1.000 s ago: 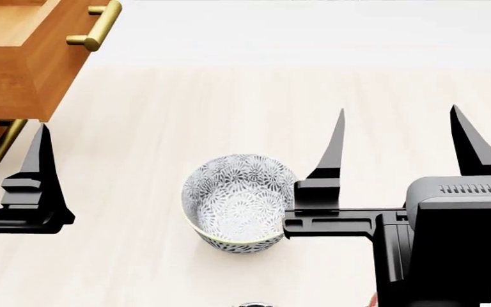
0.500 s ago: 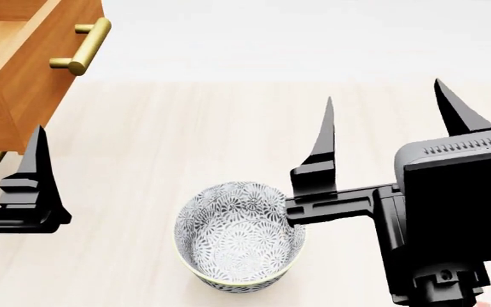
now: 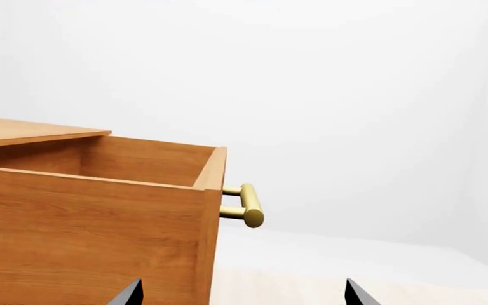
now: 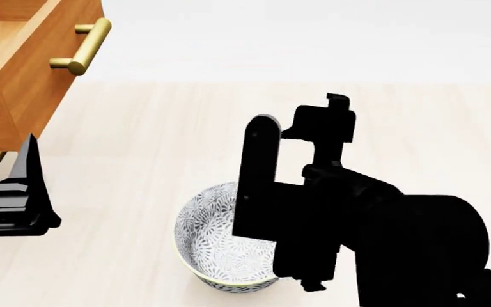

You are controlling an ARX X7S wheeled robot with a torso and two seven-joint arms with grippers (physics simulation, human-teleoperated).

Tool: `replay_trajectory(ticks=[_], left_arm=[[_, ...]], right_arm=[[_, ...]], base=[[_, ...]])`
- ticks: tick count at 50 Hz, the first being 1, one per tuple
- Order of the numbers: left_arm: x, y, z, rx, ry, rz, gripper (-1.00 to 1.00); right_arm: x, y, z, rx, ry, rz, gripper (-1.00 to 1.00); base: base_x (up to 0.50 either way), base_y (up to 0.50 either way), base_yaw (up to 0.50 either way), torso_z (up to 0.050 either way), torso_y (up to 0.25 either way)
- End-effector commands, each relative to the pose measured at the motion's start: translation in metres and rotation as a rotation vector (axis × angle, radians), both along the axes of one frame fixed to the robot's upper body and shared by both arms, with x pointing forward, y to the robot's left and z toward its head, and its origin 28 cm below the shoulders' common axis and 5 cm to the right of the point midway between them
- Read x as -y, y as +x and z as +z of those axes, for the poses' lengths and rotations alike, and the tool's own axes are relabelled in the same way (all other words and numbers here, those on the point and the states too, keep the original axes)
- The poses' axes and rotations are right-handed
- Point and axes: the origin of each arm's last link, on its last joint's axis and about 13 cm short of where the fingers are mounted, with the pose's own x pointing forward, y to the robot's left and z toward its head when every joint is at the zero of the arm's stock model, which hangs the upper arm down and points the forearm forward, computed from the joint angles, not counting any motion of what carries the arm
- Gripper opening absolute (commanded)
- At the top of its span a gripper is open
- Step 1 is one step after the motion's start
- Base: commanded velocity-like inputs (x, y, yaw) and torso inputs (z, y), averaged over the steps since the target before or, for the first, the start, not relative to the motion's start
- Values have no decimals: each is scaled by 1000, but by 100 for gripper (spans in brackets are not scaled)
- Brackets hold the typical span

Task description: Put the bowl on the plate.

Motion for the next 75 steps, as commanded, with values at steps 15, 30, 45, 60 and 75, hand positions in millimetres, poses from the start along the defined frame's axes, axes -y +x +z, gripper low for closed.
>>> replay_trajectory(ticks=[15, 30, 45, 60, 75], left_arm=[[-4, 2, -5, -10, -2, 9, 100], [-4, 2, -6, -14, 6, 10, 100], [-4, 2, -8, -17, 10, 8, 100], [-4, 2, -7, -17, 11, 8, 100], [-2, 2, -6, -17, 18, 5, 100]], right_arm=[[-16, 12, -26, -250, -308, 67, 100], [-25, 25, -47, -239, -229, 98, 100], [-39, 31, -71, -321, -181, 176, 100], [-34, 41, -88, -325, -183, 139, 100], [-29, 47, -110, -350, -179, 102, 100]], base=[[0, 0, 0, 0, 0], [0, 0, 0, 0, 0], [0, 0, 0, 0, 0], [0, 0, 0, 0, 0], [0, 0, 0, 0, 0]])
